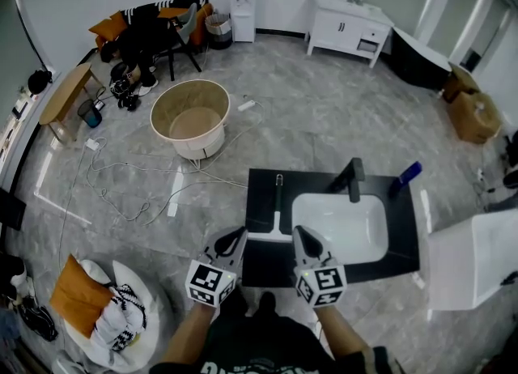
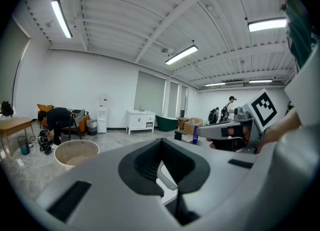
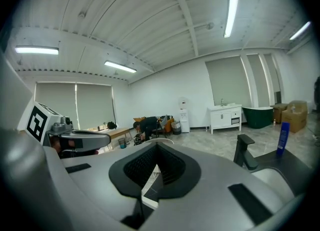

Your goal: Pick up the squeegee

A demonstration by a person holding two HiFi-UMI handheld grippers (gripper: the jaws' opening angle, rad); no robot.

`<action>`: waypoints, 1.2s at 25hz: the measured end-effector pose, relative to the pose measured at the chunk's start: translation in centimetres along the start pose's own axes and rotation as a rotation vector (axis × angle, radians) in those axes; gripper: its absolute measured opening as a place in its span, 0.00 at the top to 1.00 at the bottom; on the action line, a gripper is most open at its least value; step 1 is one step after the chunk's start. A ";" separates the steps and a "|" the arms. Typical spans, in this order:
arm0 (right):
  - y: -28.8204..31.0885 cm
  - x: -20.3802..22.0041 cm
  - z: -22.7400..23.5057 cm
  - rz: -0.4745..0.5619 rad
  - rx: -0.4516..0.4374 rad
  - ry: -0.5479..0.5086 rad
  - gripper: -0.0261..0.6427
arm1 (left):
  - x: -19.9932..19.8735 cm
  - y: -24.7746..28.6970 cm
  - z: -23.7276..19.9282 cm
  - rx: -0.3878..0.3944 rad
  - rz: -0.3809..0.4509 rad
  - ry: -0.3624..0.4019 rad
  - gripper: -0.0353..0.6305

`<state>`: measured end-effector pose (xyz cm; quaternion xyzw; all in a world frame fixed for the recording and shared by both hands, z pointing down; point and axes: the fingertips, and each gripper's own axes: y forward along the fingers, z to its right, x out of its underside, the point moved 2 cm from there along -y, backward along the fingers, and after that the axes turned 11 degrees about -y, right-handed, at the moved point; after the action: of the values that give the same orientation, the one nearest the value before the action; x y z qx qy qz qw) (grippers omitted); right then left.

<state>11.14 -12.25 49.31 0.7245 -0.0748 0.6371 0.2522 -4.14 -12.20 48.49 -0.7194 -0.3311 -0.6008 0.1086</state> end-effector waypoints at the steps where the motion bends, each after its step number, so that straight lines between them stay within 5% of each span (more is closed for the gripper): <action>1: 0.7 -0.1 -0.1 -0.001 0.004 0.003 0.96 | -0.1 0.6 -0.4 0.011 -0.003 0.006 0.95; 9: 3.6 -0.8 0.6 0.001 0.068 0.010 0.96 | -0.9 3.5 -2.3 0.095 -0.026 0.048 0.95; 30: 3.5 7.5 -1.5 -0.191 0.130 0.082 0.96 | 4.6 4.9 -4.9 0.141 -0.159 -0.058 0.95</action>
<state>9.63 -12.94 57.60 0.7164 0.0466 0.6429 0.2671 -4.79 -17.01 55.23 -0.6987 -0.4315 -0.5616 0.1014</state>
